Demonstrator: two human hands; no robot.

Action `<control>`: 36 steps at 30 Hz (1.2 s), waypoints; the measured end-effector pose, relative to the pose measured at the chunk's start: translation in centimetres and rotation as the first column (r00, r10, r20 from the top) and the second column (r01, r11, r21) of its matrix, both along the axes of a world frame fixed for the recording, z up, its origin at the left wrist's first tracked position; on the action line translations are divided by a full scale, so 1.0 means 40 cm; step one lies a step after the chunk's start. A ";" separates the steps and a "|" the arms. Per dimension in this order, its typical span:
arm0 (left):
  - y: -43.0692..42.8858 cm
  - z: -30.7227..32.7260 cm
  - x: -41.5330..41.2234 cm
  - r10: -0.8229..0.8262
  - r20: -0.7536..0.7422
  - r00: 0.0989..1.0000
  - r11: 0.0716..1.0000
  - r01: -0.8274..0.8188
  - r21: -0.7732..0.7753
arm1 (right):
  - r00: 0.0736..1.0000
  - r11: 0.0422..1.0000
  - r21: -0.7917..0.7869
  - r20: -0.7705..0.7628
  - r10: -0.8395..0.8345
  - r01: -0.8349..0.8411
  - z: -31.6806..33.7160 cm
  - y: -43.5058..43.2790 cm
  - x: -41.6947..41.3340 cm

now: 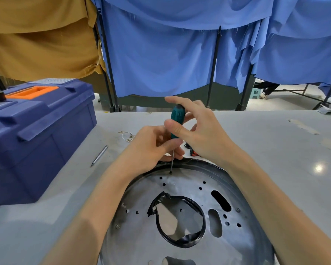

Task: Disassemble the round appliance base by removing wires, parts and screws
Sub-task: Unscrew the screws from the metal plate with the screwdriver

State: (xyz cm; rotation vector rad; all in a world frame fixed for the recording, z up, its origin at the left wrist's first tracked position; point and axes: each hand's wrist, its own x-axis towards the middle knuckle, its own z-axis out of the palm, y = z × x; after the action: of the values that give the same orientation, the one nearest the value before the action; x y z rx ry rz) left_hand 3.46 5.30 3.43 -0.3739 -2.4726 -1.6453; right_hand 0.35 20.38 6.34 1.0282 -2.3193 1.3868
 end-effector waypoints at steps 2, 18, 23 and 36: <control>0.001 0.000 0.002 0.012 -0.002 1.000 1.000 -0.012 -0.013 | 0.999 0.999 -0.044 -0.043 -0.032 0.031 0.001 -0.004 0.006; -0.011 -0.007 0.008 0.017 0.022 1.000 0.999 -0.018 0.030 | 0.999 0.989 -0.143 -0.036 -0.028 0.023 0.008 -0.006 0.022; -0.012 -0.007 0.008 -0.055 0.064 0.996 0.994 0.049 0.097 | 1.000 0.987 -0.159 -0.008 -0.017 0.016 0.014 0.000 0.022; -0.015 -0.011 0.004 -0.120 0.069 0.990 0.973 0.103 0.208 | 0.999 0.984 -0.171 -0.018 -0.050 0.046 0.020 -0.003 0.030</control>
State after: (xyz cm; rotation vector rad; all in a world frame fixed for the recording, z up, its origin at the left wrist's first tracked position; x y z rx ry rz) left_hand 3.62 4.70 2.97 -0.4339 -2.3467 -1.9755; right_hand 1.55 20.24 7.14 0.9256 -2.1514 1.5167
